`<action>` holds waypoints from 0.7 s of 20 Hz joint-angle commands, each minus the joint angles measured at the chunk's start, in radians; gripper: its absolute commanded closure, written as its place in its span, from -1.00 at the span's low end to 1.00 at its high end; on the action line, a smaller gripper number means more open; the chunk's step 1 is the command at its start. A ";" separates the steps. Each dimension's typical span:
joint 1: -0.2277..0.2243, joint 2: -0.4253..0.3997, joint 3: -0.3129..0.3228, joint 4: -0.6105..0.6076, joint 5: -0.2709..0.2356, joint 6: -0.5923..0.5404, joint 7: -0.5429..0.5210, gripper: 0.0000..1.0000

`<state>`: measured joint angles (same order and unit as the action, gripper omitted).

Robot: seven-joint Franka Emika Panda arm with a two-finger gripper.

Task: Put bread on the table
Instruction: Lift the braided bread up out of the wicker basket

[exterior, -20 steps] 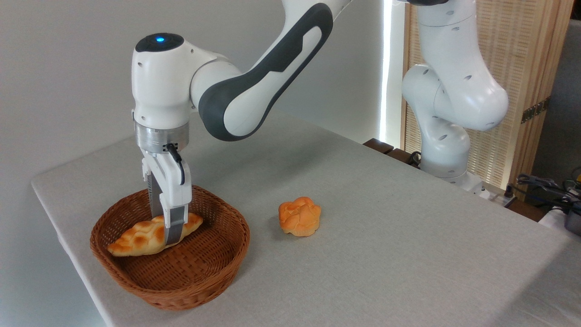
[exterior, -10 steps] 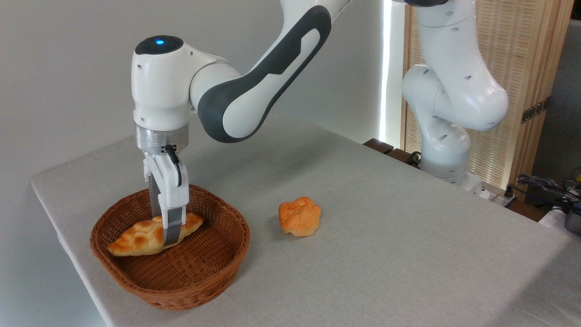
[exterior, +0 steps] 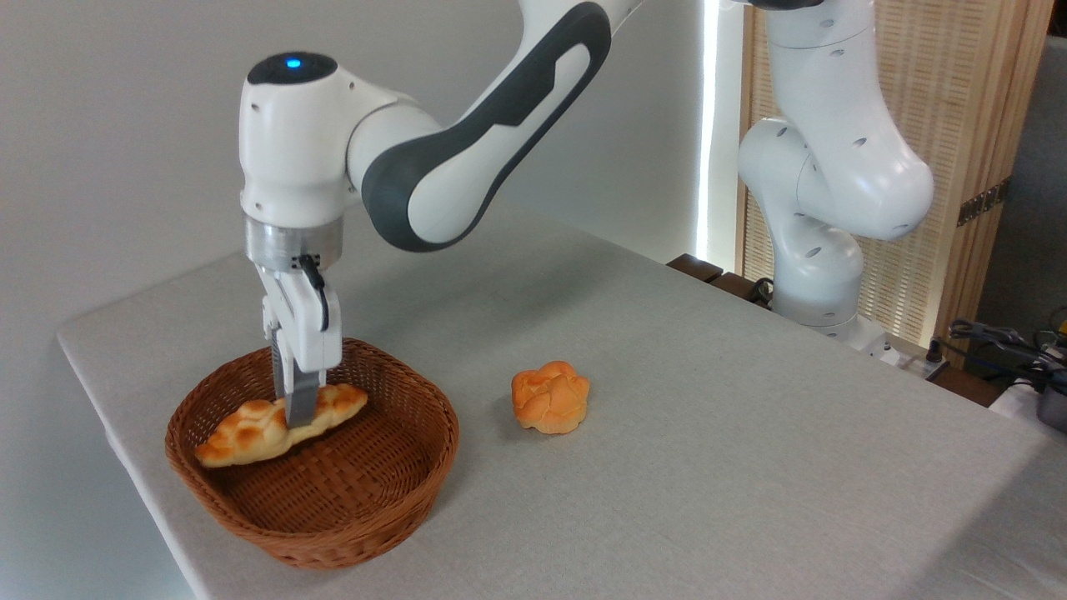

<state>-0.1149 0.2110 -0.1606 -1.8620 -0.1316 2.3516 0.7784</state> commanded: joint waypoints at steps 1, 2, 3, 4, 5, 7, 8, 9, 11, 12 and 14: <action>0.004 -0.096 0.013 -0.005 -0.006 -0.089 0.001 0.51; 0.006 -0.126 0.015 -0.005 -0.008 -0.130 0.001 0.51; 0.008 -0.163 0.021 -0.005 -0.016 -0.179 0.001 0.51; 0.006 -0.203 0.041 -0.006 -0.023 -0.249 0.002 0.50; 0.006 -0.240 0.047 -0.006 -0.025 -0.329 0.004 0.50; 0.006 -0.315 0.052 -0.016 -0.025 -0.466 0.001 0.49; 0.006 -0.346 0.061 -0.025 -0.023 -0.518 -0.004 0.49; 0.003 -0.381 0.065 -0.045 -0.023 -0.561 -0.007 0.49; -0.006 -0.456 0.066 -0.121 -0.023 -0.601 -0.017 0.48; -0.021 -0.485 0.066 -0.169 -0.023 -0.603 -0.022 0.45; -0.058 -0.504 0.066 -0.233 -0.016 -0.600 -0.034 0.27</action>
<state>-0.1198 -0.2278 -0.1079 -1.9616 -0.1362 1.7380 0.7685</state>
